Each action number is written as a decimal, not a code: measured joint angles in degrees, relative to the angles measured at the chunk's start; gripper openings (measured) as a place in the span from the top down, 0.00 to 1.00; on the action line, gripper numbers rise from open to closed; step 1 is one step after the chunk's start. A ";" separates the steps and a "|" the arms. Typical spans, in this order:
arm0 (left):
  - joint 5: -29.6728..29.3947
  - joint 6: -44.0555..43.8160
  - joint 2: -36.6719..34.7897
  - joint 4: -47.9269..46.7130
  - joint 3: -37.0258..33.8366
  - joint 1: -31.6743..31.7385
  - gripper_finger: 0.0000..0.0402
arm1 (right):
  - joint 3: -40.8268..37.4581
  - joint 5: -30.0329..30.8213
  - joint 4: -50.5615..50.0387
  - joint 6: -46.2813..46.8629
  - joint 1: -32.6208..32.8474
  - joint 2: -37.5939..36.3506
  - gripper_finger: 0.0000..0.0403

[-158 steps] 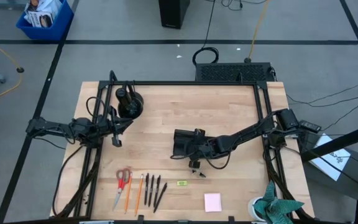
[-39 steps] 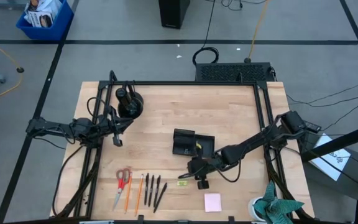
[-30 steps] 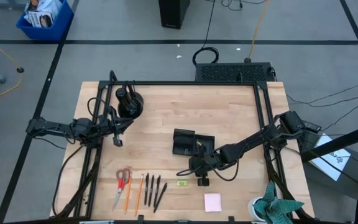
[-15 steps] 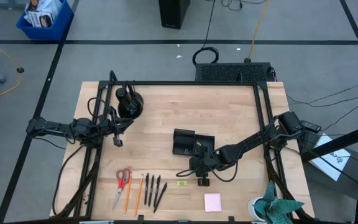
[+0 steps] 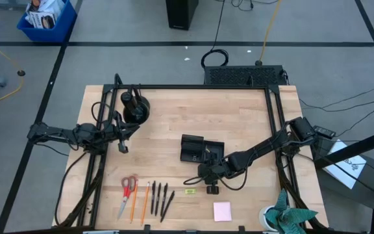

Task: Pick and place office supplies into organizer
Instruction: Put the black binder clip into the black desk organizer

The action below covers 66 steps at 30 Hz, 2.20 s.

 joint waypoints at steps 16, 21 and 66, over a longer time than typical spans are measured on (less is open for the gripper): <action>0.00 0.01 0.01 -0.05 0.00 0.02 0.88 | 0.00 -6.00 0.96 2.35 0.42 -4.77 0.67; 0.00 0.41 0.01 -0.08 0.00 0.00 0.88 | 0.02 -6.21 -7.46 11.33 2.31 -5.37 0.67; 0.00 0.62 0.01 -0.10 0.00 0.02 0.88 | -0.02 -6.48 -2.63 4.21 2.01 -2.23 0.68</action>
